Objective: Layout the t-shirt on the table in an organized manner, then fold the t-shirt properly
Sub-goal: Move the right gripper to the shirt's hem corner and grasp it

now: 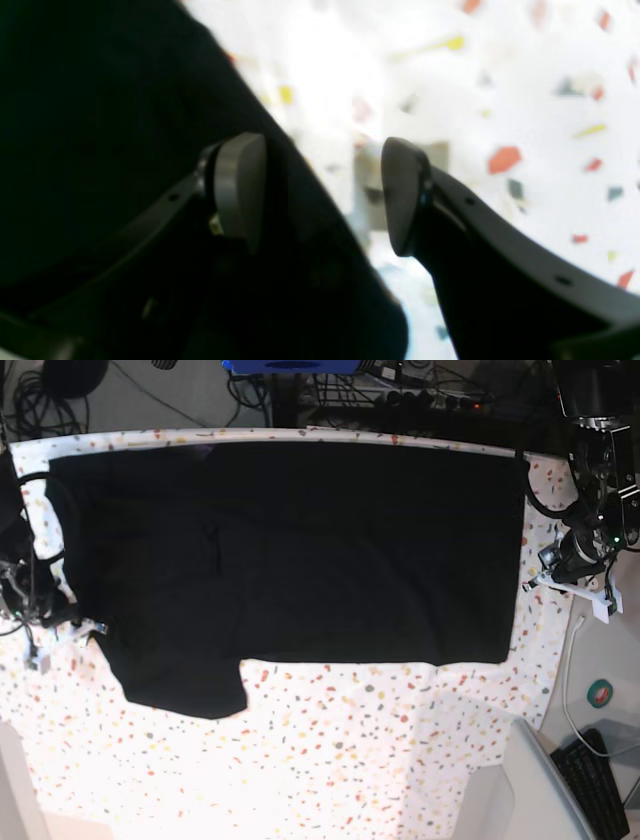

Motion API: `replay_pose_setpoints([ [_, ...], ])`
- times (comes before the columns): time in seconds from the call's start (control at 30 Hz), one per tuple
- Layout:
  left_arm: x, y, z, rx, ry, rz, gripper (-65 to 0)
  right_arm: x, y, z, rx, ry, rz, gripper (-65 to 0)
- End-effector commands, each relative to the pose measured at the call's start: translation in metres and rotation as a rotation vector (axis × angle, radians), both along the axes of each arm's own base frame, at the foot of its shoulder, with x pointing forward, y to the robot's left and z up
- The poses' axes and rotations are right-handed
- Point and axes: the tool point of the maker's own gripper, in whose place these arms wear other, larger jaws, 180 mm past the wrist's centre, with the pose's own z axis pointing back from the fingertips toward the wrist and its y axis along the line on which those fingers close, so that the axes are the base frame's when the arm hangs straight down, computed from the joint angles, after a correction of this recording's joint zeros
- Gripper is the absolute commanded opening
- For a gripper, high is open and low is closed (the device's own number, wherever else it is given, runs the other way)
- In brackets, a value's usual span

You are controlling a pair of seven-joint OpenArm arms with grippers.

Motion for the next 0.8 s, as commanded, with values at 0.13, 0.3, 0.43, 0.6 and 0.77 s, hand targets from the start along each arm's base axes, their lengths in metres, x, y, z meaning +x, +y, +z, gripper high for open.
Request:
replay_pose_setpoints([
  [0.13, 0.018, 0.009, 0.022, 0.051, -0.111, -0.002, -54.5, 0.012, -0.007, 0.013, -0.012, -0.031, 0.001, -30.2],
  [0.3, 0.022, 0.012, 0.026, 0.065, -0.141, 0.001, -54.5, 0.005, 0.005, 0.004, 0.007, -0.015, 0.009, -30.6],
  [0.43, 0.02, 0.014, 0.021, 0.059, -0.127, 0.013, -54.3, 0.005, 0.008, 0.003, 0.011, -0.016, 0.012, -31.1],
  [0.6, 0.01, 0.02, 0.004, 0.046, -0.08, 0.038, -54.5, 0.007, 0.014, 0.003, 0.021, -0.021, 0.014, -53.4],
  [0.77, 0.008, 0.021, 0.001, 0.044, -0.072, 0.043, -54.8, 0.01, 0.015, 0.004, 0.029, -0.028, 0.009, -65.0],
])
